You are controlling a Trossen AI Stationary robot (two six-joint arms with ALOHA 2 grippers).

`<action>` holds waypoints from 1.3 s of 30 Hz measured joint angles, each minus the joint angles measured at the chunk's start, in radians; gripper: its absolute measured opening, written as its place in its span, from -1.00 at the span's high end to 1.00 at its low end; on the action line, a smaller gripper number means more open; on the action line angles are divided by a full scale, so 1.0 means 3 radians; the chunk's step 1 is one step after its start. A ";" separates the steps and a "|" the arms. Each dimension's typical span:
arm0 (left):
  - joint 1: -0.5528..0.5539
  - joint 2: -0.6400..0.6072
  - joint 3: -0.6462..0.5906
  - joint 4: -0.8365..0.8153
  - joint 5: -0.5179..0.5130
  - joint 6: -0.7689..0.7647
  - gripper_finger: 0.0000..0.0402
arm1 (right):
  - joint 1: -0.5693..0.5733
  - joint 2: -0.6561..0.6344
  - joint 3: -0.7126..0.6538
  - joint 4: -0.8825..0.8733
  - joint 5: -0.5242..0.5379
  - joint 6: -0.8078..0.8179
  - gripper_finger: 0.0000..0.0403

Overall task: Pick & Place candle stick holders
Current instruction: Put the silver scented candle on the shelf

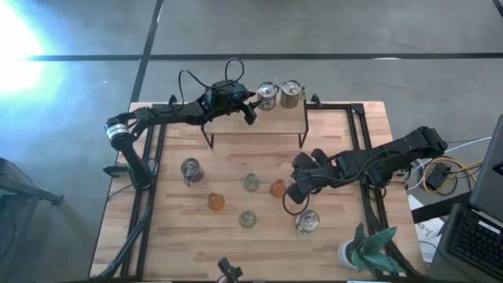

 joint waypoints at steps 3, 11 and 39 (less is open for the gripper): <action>0.0004 0.0000 0.0000 0.0000 -0.0010 0.0000 0.00 | 0.0000 0.0000 0.0000 0.0001 0.0000 0.0000 0.79; 0.0013 0.0000 0.0000 0.0001 -0.0027 -0.0004 0.00 | 0.0000 0.0000 0.0000 0.0004 0.0001 -0.0001 0.79; 0.0010 -0.0547 0.0169 -0.1233 -0.0135 0.0139 0.00 | 0.0000 0.0000 0.0000 0.0018 -0.0003 0.0052 0.79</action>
